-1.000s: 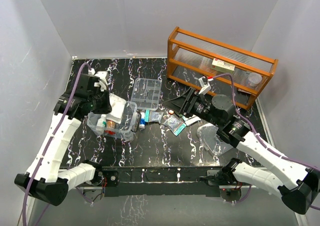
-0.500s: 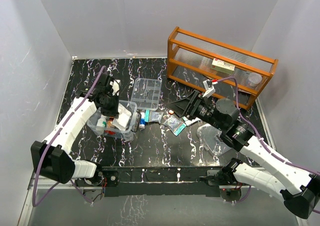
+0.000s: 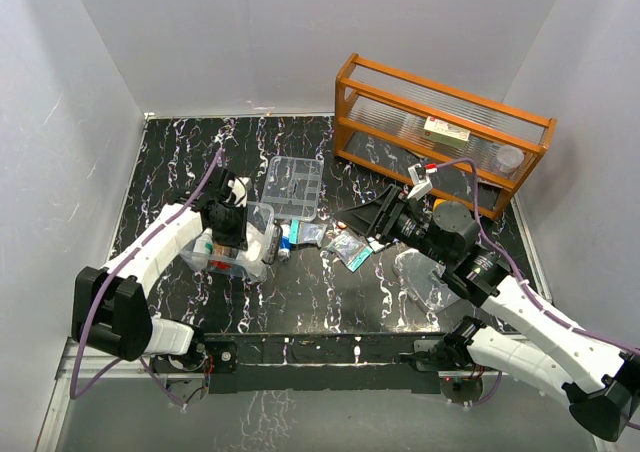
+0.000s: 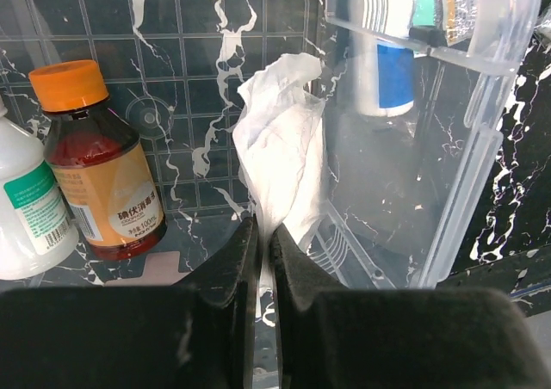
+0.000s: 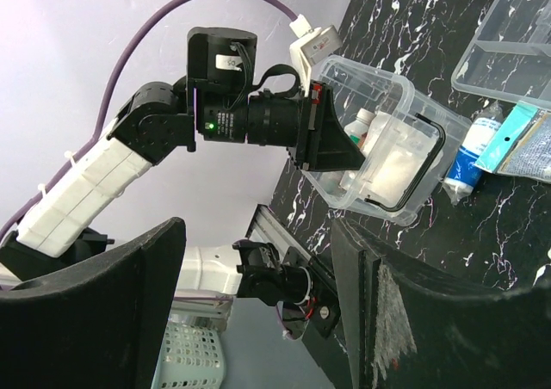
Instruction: Organize the medicine kit
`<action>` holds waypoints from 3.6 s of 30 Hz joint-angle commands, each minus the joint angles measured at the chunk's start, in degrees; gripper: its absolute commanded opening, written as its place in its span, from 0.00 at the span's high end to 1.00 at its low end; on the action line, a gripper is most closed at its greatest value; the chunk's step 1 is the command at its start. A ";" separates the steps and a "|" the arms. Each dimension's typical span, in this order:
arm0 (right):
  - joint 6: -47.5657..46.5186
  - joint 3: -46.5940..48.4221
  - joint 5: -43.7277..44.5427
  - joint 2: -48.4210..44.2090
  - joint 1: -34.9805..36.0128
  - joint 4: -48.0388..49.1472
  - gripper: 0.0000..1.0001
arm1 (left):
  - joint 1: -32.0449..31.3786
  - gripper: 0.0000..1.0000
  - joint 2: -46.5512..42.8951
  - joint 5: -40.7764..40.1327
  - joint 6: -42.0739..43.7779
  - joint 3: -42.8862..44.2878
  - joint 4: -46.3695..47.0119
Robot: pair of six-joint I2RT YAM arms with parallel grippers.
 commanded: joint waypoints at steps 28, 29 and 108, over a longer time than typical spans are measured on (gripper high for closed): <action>0.06 0.28 1.68 -1.10 -0.36 1.99 0.33 | -0.32 0.63 1.08 -10.50 -3.06 9.05 -9.61; 0.06 0.12 1.81 -1.22 -0.31 1.98 0.33 | -0.36 0.64 1.04 -11.46 -3.49 8.88 -8.18; -39.04 11.21 21.92 35.07 5.15 -23.97 0.55 | -0.37 0.37 -31.87 1.30 -13.02 9.67 4.15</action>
